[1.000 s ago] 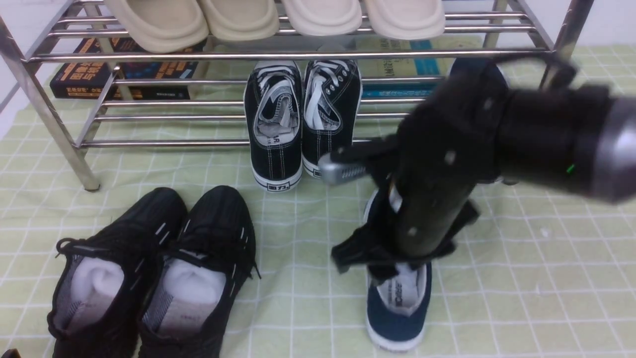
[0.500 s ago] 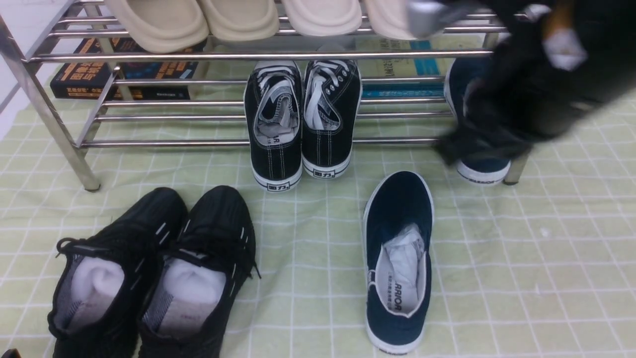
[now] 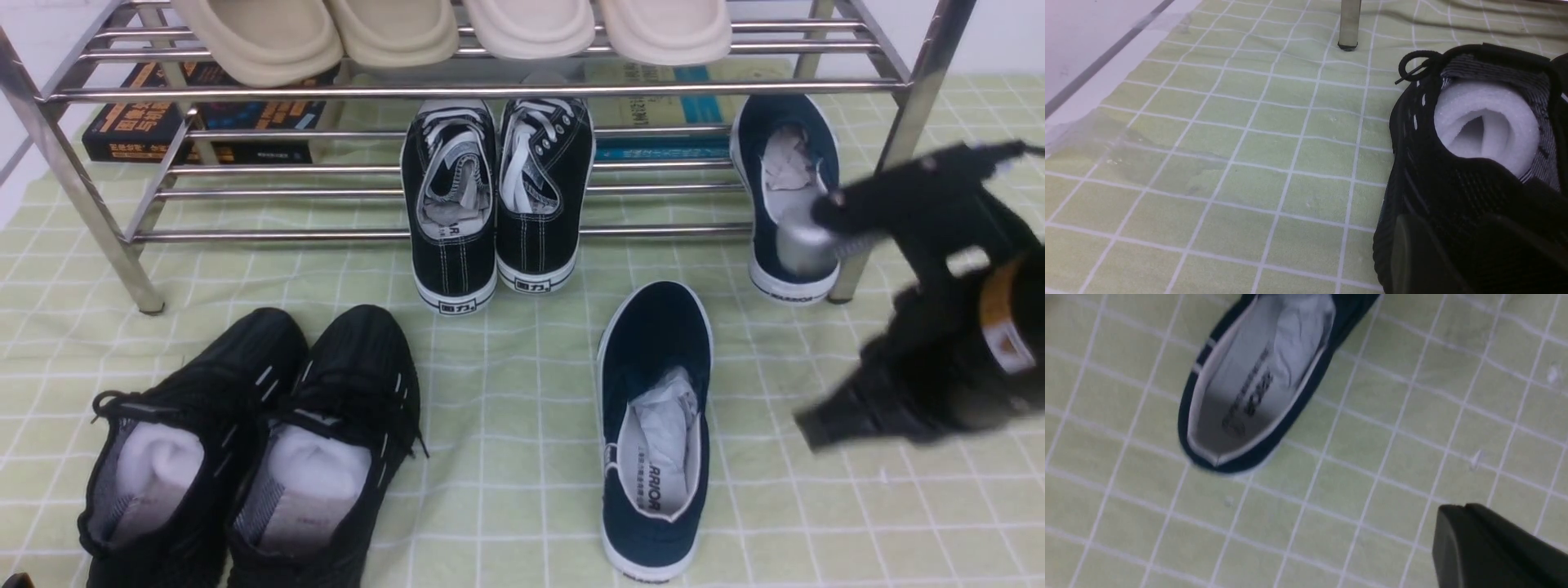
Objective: Take the shoes off the shelf with your hand from the green coffee tablecloth.
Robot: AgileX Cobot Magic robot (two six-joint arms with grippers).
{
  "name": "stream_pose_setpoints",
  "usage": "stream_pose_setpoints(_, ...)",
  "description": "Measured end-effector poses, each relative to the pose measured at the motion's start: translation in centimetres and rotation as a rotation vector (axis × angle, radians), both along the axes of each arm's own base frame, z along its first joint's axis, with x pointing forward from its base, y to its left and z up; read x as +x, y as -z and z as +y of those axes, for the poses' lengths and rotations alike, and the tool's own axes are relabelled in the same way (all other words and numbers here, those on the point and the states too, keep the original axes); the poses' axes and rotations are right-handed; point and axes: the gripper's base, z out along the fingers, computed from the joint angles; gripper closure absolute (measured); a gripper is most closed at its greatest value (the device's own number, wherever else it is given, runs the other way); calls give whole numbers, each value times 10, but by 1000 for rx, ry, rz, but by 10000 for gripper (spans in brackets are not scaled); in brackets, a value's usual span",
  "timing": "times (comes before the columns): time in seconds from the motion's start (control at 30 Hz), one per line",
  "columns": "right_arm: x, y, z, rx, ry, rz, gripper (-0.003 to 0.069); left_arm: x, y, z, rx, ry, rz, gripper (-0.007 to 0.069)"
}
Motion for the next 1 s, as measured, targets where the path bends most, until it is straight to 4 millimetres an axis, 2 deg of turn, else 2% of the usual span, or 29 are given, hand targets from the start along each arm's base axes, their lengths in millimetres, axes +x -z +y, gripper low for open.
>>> stream_pose_setpoints(0.17, 44, -11, -5, 0, 42, -46, 621, 0, 0, 0, 0, 0, 0, 385)
stream_pose_setpoints(0.23, 61, -13, -5, 2, 43, -45, 566, 0, 0, 0, 0, 0, 0, 385)
stream_pose_setpoints(0.3, 69, -15, -4, 5, 47, -48, 533, 0, 0, 0, 0, 0, 0, 385)
stream_pose_setpoints(0.43, 107, -22, -2, 12, 88, -75, 374, 0, 0, 0, 0, 0, 0, 385)
stream_pose_setpoints(0.47, 109, -22, -3, 11, 93, -77, 368, 0, 0, 0, 0, 0, 0, 385)
stream_pose_setpoints(0.5, 121, -18, -3, -1, 105, -81, 326, 0, 0, 0, 0, 0, 0, 385)
stream_pose_setpoints(0.6, 151, -8, -2, -26, 126, -109, 265, 0, 0, 0, 0, 0, 0, 385)
stream_pose_setpoints(0.67, 159, -2, -2, -31, 128, -115, 258, 0, 0, 0, 0, 0, 0, 385)
stream_pose_setpoints(0.7, 170, 8, 0, -45, 124, -122, 252, 0, 0, 0, 0, 0, 0, 385)
stream_pose_setpoints(0.8, 185, 29, 6, -70, 103, -134, 249, 0, 0, 0, 0, 0, 0, 385)
stream_pose_setpoints(1.0, 206, 59, 14, -84, 104, -167, 247, 0, 0, 0, 0, 0, 0, 385)
